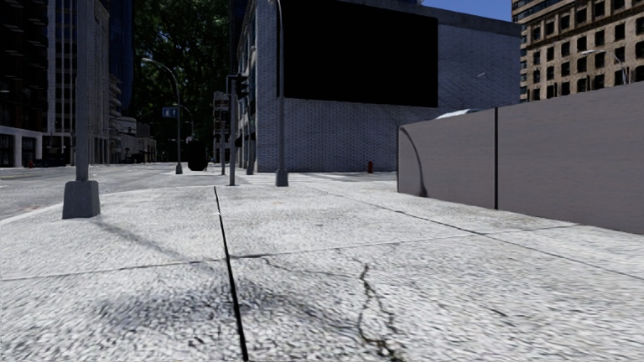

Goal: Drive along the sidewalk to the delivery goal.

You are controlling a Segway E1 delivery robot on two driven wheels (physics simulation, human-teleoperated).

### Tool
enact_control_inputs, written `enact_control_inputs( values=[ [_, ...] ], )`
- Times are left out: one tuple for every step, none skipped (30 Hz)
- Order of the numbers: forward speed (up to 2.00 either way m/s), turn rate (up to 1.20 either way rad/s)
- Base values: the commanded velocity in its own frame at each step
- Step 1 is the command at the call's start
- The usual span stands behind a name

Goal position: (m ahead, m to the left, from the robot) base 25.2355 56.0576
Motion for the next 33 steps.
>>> enact_control_inputs(
  values=[
    [2.00, 0.00],
    [2.00, 0.00],
    [2.00, 0.00],
    [2.00, 0.00],
    [2.00, 0.00],
    [2.00, 0.00],
    [2.00, 0.00],
    [2.00, 0.00],
    [2.00, 0.00],
    [2.00, 0.00],
    [2.00, 0.00],
    [2.00, 0.00],
    [2.00, 0.00],
    [2.00, 0.00],
    [2.00, 0.00],
    [2.00, 0.00],
    [2.00, 0.00],
    [2.00, 0.00],
    [2.00, 0.00],
    [2.00, 0.00],
    [2.00, 0.00],
    [2.00, 0.00],
    [2.00, 0.00],
    [2.00, 0.00],
    [2.00, 0.00],
    [2.00, 0.00],
    [2.00, 0.00],
    [2.00, 0.00],
    [2.00, 0.00],
    [2.00, 0.00],
    [2.00, 0.00],
    [2.00, 0.00],
    [2.00, 0.00]
  ],
)
